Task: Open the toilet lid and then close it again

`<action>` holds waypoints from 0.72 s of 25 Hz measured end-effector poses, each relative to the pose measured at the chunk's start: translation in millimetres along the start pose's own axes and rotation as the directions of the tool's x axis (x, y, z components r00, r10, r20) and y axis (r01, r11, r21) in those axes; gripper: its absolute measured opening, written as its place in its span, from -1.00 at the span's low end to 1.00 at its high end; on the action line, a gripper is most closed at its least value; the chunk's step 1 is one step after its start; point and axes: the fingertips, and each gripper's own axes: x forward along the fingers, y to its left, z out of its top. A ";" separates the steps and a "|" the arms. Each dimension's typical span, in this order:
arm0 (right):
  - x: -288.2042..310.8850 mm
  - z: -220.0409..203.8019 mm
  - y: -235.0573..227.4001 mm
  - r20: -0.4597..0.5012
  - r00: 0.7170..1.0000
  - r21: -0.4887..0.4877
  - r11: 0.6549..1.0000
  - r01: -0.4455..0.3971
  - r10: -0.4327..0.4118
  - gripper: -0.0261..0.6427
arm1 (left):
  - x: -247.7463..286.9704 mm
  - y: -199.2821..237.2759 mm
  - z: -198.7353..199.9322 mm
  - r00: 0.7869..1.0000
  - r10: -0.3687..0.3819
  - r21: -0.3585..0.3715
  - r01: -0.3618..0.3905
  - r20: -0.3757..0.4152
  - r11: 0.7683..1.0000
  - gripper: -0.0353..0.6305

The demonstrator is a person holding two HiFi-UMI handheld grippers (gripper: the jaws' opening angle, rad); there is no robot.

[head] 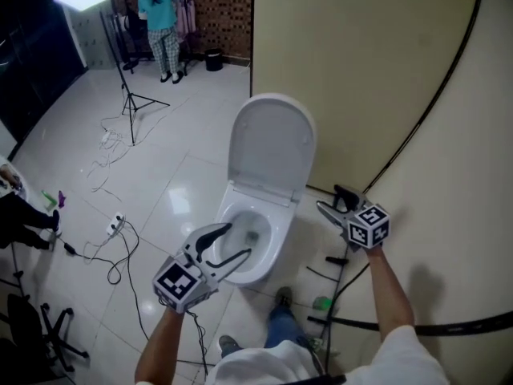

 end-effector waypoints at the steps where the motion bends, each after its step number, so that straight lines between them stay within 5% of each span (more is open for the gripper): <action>1: 12.4 4.8 -25.6 -0.006 1.000 0.007 1.000 -0.010 0.010 0.00 | 15.4 8.2 1.6 1.000 0.002 -0.001 -0.002 -0.005 1.000 -0.09; 7: 93.1 34.4 -135.1 -0.028 0.989 0.051 0.989 -0.142 0.143 0.01 | 93.9 59.0 9.1 0.999 0.050 -0.055 -0.051 -0.008 0.997 -0.09; 18: 182.8 65.3 -191.7 -0.083 0.945 0.091 0.946 -0.310 0.318 0.01 | 146.3 91.7 3.0 0.998 -0.023 -0.050 0.020 -0.056 0.999 -0.09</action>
